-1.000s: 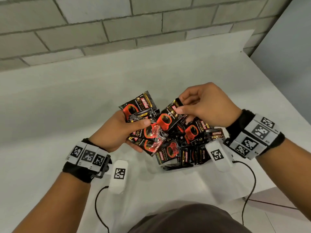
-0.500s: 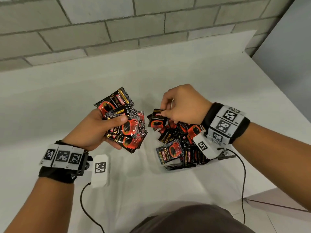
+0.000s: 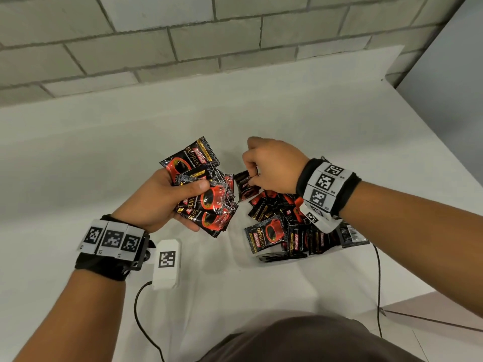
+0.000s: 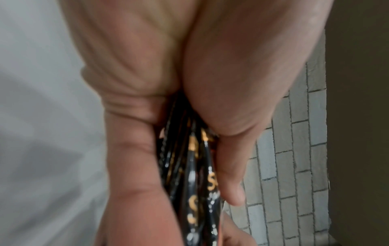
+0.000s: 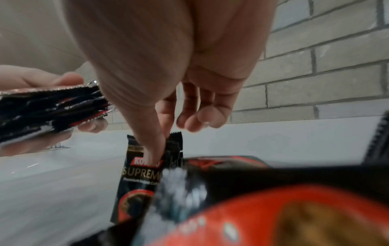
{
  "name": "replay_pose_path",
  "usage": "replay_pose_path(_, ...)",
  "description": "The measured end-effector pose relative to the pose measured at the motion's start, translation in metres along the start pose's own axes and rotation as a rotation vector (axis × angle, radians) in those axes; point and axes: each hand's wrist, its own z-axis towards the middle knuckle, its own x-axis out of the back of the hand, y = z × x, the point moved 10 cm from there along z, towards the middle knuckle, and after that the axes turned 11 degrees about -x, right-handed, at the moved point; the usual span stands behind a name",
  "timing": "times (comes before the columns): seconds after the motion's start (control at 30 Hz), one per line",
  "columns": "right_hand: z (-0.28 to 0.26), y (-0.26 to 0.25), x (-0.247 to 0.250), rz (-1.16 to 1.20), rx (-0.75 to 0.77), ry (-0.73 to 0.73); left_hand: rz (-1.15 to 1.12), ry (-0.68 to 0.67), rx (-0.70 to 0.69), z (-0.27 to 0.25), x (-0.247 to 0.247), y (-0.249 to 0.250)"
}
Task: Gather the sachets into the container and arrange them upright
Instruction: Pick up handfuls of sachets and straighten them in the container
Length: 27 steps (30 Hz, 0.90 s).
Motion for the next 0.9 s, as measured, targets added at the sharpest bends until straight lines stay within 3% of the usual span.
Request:
replay_pose_path(0.2,0.008,-0.005,-0.007,0.054,0.04,-0.054,0.025,0.013,0.013,0.002,-0.004,0.0)
replay_pose_path(0.4,0.01,0.007,-0.001,0.12,-0.023,-0.032,0.049,-0.003,0.025,0.004,-0.015,0.001)
replay_pose_path(0.9,0.004,0.002,-0.012,0.057,0.005,-0.097,0.151,-0.037,0.024,0.009,-0.03,0.01)
